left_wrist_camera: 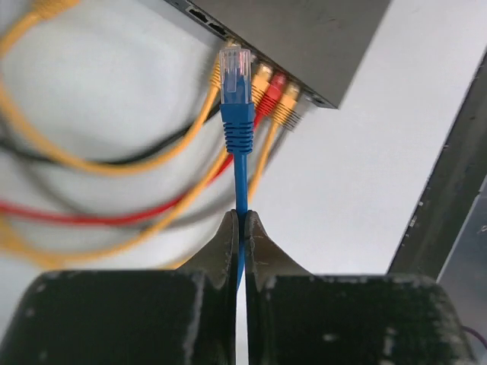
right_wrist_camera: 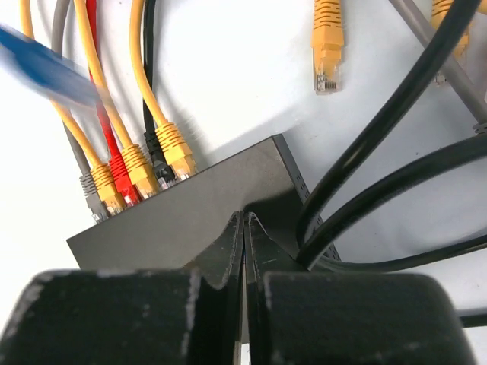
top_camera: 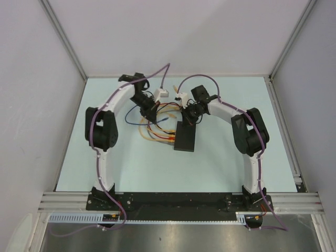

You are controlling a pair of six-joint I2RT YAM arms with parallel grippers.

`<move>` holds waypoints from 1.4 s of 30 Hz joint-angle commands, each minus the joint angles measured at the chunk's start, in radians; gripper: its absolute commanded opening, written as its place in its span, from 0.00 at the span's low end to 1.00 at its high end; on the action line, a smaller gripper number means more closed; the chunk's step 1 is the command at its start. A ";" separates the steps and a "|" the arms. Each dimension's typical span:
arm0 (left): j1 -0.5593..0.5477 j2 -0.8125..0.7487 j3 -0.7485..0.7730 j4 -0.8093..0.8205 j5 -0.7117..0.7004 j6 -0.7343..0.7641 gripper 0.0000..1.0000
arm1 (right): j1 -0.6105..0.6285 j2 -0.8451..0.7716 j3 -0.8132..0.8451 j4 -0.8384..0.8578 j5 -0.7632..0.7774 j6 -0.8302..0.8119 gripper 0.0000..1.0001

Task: Pull the plug from the switch port

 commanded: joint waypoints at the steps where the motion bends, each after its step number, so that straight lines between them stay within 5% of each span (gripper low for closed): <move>1: 0.091 -0.229 -0.002 -0.097 0.106 0.071 0.00 | 0.014 0.058 -0.027 -0.068 0.075 -0.019 0.00; 8: 0.272 -0.464 -0.261 0.025 -0.093 0.093 0.00 | 0.016 0.055 -0.030 -0.062 0.072 -0.013 0.00; 15: 0.303 -0.426 -0.402 0.400 -0.211 -0.169 0.00 | 0.016 0.047 -0.030 -0.051 0.066 0.002 0.00; 20: 0.303 -0.233 -0.280 0.603 -0.288 -0.363 0.00 | 0.014 0.039 -0.032 -0.044 0.067 0.004 0.00; 24: 0.303 -0.053 -0.070 0.594 -0.334 -0.493 0.05 | 0.016 0.018 -0.047 -0.035 0.075 0.002 0.00; 26: 0.303 -0.013 -0.045 0.614 -0.302 -0.512 0.10 | 0.016 0.001 -0.062 -0.028 0.081 -0.001 0.00; 27: 0.303 0.002 -0.039 0.613 -0.297 -0.516 0.26 | 0.017 -0.005 -0.065 -0.028 0.083 -0.004 0.00; 31: 0.295 -0.028 -0.052 0.599 -0.291 -0.558 0.52 | 0.019 -0.031 -0.081 -0.013 0.104 0.019 0.01; 36: 0.287 -0.224 -0.164 0.666 -0.209 -0.656 0.59 | 0.011 -0.077 -0.075 -0.005 0.107 0.077 0.00; 40: 0.264 -0.329 -0.322 0.714 0.170 -0.581 0.59 | -0.003 -0.097 -0.085 -0.033 0.072 0.073 0.00; 42: 0.240 -0.322 -0.341 0.685 0.206 -0.536 0.58 | -0.010 -0.100 -0.096 -0.028 0.066 0.073 0.01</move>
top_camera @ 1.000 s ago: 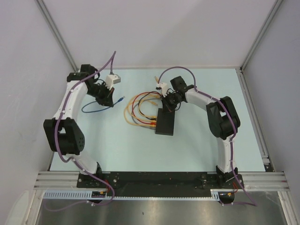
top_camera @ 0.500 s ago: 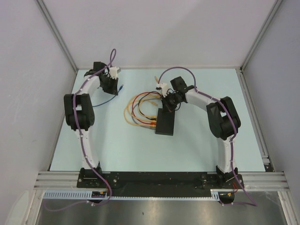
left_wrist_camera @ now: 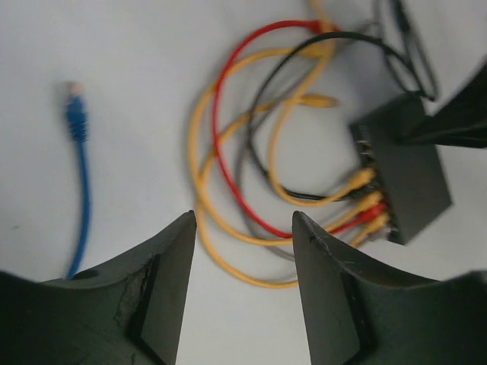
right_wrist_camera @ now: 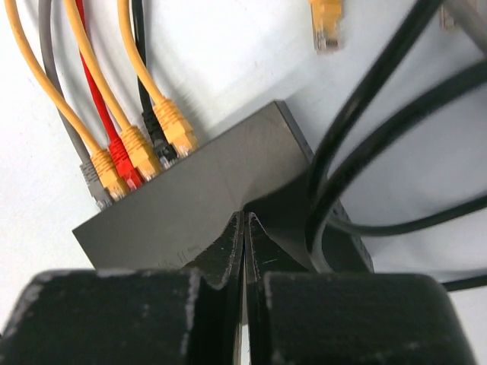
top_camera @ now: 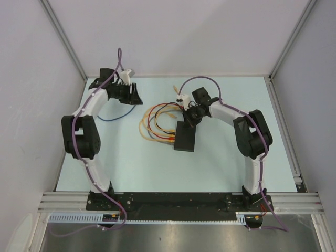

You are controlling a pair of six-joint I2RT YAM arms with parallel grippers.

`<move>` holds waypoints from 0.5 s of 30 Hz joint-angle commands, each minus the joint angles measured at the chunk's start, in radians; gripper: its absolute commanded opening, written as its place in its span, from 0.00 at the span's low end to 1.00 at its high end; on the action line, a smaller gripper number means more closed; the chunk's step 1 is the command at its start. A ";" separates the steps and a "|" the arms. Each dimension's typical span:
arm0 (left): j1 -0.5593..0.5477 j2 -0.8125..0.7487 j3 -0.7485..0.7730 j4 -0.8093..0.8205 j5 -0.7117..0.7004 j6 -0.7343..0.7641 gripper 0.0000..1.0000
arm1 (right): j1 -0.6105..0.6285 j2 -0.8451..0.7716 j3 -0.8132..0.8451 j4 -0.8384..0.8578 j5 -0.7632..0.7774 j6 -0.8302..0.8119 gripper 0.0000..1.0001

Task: Pull the plug from the switch port

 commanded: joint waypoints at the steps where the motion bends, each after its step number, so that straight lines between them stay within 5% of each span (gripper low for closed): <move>1: -0.081 -0.074 -0.039 0.010 0.280 0.063 0.59 | -0.028 -0.046 -0.036 -0.041 -0.006 0.010 0.01; 8: -0.229 0.064 -0.041 -0.003 0.359 0.077 0.64 | -0.107 -0.096 -0.045 -0.066 -0.038 0.041 0.00; 15: -0.342 0.222 0.086 -0.041 0.285 0.103 0.60 | -0.137 -0.135 -0.097 -0.101 0.001 0.024 0.00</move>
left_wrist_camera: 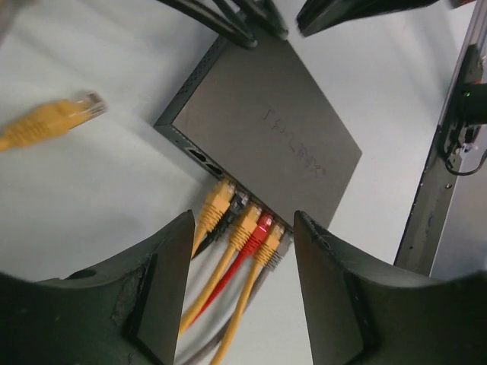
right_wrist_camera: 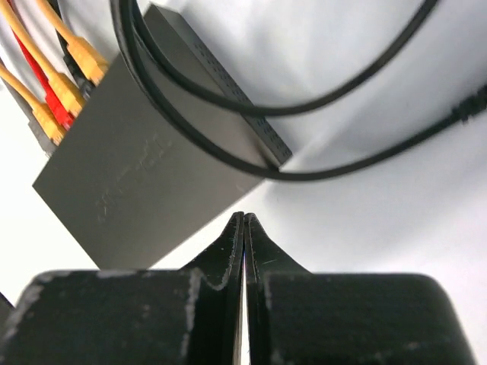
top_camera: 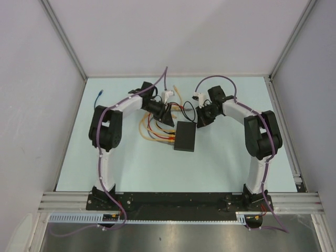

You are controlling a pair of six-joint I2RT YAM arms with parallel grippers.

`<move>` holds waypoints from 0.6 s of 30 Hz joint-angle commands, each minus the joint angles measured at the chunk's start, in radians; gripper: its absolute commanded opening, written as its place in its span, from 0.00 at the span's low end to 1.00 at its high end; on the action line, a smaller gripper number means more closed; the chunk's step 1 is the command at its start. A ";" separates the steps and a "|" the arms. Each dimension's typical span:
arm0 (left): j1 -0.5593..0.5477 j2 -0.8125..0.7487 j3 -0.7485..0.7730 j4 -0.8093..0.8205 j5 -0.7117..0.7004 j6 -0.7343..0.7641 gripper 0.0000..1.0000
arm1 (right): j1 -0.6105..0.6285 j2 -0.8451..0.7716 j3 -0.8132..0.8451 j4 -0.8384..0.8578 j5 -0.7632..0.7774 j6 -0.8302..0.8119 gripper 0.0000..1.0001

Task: Pull the plug from the switch port

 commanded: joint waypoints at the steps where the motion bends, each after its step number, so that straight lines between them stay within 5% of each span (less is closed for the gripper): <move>1: -0.032 0.063 0.089 0.010 -0.005 0.023 0.60 | 0.004 -0.065 -0.030 -0.033 0.019 0.002 0.00; 8: -0.029 0.143 0.144 -0.034 -0.045 0.043 0.60 | 0.041 -0.003 -0.052 0.012 0.056 -0.015 0.00; 18: -0.026 0.060 -0.027 0.056 0.011 -0.018 0.60 | 0.110 0.074 0.068 0.006 0.073 -0.036 0.00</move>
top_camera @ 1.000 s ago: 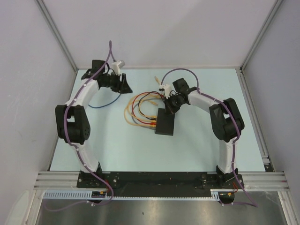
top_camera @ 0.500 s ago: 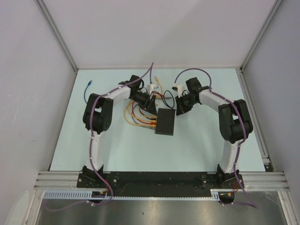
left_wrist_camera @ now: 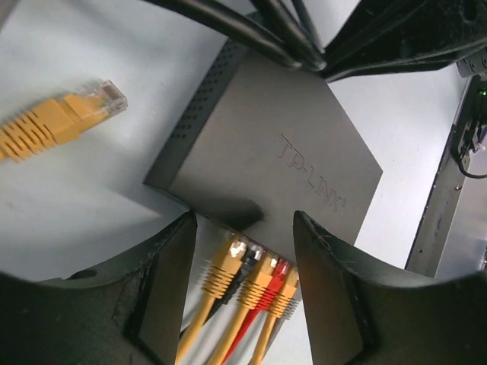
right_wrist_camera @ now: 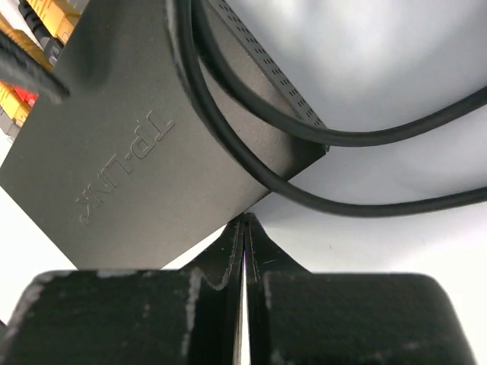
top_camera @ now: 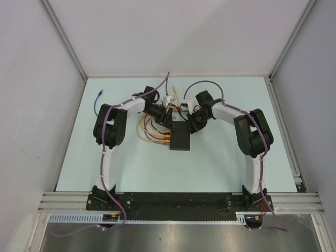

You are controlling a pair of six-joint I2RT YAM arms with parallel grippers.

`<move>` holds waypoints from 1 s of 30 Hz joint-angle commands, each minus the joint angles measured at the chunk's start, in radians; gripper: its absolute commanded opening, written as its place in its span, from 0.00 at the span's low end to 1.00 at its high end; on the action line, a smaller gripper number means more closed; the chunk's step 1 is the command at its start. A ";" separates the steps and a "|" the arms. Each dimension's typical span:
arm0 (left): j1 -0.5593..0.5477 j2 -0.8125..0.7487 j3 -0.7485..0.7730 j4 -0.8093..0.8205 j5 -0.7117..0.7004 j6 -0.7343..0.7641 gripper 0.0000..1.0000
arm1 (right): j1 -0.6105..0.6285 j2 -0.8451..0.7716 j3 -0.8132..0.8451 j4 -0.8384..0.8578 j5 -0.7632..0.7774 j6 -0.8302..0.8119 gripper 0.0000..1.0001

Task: Pull the plug from the switch port

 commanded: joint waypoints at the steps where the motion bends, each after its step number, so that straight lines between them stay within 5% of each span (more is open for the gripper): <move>1: 0.001 -0.073 -0.067 0.046 0.010 -0.016 0.60 | 0.007 0.000 0.052 0.007 0.024 -0.027 0.00; 4: 0.017 -0.093 -0.076 0.065 0.005 -0.035 0.60 | -0.015 -0.055 0.052 -0.001 0.043 -0.020 0.00; 12: 0.070 -0.089 -0.074 0.053 0.039 -0.058 0.57 | -0.005 -0.141 0.051 -0.077 -0.215 -0.090 0.00; 30: 0.072 -0.007 -0.065 0.033 0.099 -0.068 0.46 | 0.072 0.026 0.054 -0.022 -0.112 -0.076 0.00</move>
